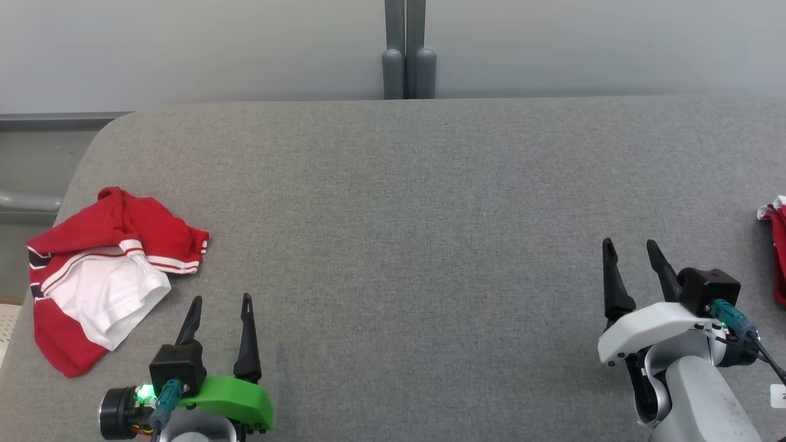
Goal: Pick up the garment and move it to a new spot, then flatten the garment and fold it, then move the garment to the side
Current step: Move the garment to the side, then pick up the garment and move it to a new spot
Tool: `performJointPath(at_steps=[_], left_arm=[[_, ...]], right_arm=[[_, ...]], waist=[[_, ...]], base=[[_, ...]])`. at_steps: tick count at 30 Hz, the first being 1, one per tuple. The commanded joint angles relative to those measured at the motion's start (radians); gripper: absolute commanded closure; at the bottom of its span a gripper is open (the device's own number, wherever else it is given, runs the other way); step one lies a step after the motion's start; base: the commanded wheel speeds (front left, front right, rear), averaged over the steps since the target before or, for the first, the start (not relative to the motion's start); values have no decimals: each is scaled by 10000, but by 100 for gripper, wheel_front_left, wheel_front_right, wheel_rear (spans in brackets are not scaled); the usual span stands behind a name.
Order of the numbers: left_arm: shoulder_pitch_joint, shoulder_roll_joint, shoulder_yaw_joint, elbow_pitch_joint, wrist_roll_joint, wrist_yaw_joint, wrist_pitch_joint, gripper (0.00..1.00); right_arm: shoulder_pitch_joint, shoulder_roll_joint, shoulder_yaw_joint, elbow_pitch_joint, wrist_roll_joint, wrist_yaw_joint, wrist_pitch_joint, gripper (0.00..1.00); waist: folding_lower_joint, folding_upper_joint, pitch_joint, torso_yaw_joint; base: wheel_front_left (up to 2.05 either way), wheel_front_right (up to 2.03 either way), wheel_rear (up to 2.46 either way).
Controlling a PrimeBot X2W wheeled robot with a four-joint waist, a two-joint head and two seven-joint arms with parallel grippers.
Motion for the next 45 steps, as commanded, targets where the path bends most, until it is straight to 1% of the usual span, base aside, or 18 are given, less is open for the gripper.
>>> performJointPath(at_steps=[1,5,9,14,25,33,35,41,45], left_arm=[[177,33,50,-36,6,44,10,0],[227,35,35,-80,-8,46,10,0],[51,38,17,-43,-82,68,10,0],[-142,41,5,-42,-110,109,10,0],[236,38,399,101,-261,220,10,0],[427,31,566,162,-408,306,10,0],[461,31,602,213,-455,350,10,0],[443,30,721,229,-684,390,10,0],[94,31,678,520,-1043,142,10,0]], right_arm=[[153,-21,48,38,75,-14,-29,0],[224,-21,137,60,64,-14,-29,0],[302,-19,78,-45,-31,-14,-29,0],[335,-22,177,-97,-235,-14,-29,0],[318,-26,454,-129,10,-14,-29,0],[382,-28,657,-171,-17,-14,-29,0],[367,-29,705,-160,-24,-14,-29,0],[183,-35,927,-89,13,-14,-29,0],[64,-32,955,-158,-123,-14,-29,0]], waist=[[0,-1,-124,27],[0,-1,-152,75],[0,-1,14,419],[0,-1,269,1360],[0,-1,326,3551],[0,-1,463,4597],[0,-1,478,4753],[0,-1,628,4814],[0,-1,878,4722]], base=[[0,0,0],[0,0,0],[0,0,0],[0,0,0],[0,0,0],[0,0,0],[0,0,0],[0,0,0],[0,0,0]])
